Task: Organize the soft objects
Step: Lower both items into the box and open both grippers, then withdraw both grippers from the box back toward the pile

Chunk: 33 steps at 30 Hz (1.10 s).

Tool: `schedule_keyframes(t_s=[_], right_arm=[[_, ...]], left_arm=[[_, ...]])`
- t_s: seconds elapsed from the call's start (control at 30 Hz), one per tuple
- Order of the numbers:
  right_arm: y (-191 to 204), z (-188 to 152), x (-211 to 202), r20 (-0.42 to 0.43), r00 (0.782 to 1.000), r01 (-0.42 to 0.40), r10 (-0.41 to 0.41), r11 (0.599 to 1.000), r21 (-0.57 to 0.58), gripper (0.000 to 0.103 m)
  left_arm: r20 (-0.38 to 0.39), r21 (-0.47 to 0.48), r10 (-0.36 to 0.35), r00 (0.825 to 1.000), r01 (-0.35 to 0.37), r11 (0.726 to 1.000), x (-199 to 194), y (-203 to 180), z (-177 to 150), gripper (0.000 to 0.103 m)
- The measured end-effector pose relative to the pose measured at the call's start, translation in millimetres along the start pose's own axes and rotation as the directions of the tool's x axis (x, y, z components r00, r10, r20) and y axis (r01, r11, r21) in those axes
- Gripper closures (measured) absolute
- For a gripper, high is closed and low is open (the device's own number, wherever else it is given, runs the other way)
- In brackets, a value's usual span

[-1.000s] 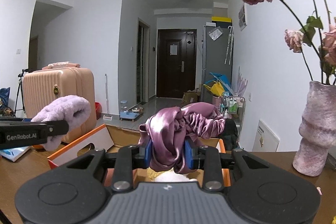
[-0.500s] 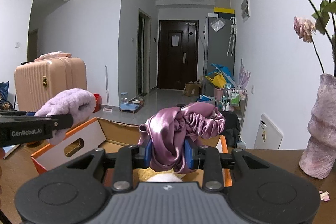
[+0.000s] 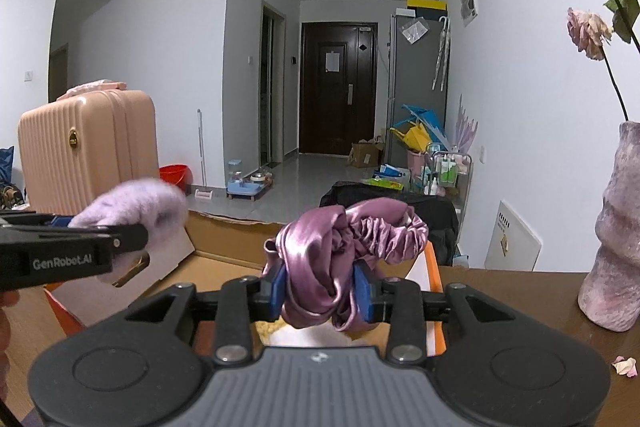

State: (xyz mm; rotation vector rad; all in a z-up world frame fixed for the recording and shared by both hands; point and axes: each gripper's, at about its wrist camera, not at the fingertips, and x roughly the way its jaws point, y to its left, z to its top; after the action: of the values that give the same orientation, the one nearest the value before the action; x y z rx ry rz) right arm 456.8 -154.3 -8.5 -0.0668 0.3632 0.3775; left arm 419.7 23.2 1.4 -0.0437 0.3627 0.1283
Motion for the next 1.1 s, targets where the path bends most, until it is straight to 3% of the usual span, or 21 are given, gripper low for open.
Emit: schedule_keyframes(t_s=[0.03,0.1,0.2,0.27,0.33,0.6,1.1], right_arm=[[-1,-1,1,-0.004,1.000,0.005,-0.005,1.000,0.003,0.060],[-1,-2,2,-0.008,1.000,0.015,-0.015,1.000,0.005,0.051],[-4,-2,2,-0.013,0.999,0.038,-0.038,0.999,0.017,0.025],[-5,-2,2,-0.016,0.998,0.058,-0.058,0.998,0.022,0.005],[-6,-2,3,-0.023,0.997,0.072,-0.072,0.997,0.025,0.000],[-6,-3,2,-0.039,0.995,0.093,-0.092,0.995,0.019,0.000],[2,4,-52,0.049,0.994,0.094,-0.094,0.996,-0.001,0.000]], left_arm=[[-0.008,-0.001,0.006,1.000,-0.006,1.000,2,0,0,0.048],[-0.019,0.002,0.005,1.000,-0.005,1.000,4,0,-1,0.022],[-0.024,-0.022,0.027,0.999,-0.027,0.999,5,4,-2,0.003],[-0.002,-0.026,0.055,0.998,-0.055,0.998,1,6,-2,0.000],[0.009,-0.033,0.088,0.996,-0.088,0.996,-1,7,-1,0.000],[-0.003,-0.028,0.101,0.995,-0.101,0.994,1,11,1,0.000],[0.037,-0.051,0.061,0.997,-0.059,0.997,-36,16,5,0.000]])
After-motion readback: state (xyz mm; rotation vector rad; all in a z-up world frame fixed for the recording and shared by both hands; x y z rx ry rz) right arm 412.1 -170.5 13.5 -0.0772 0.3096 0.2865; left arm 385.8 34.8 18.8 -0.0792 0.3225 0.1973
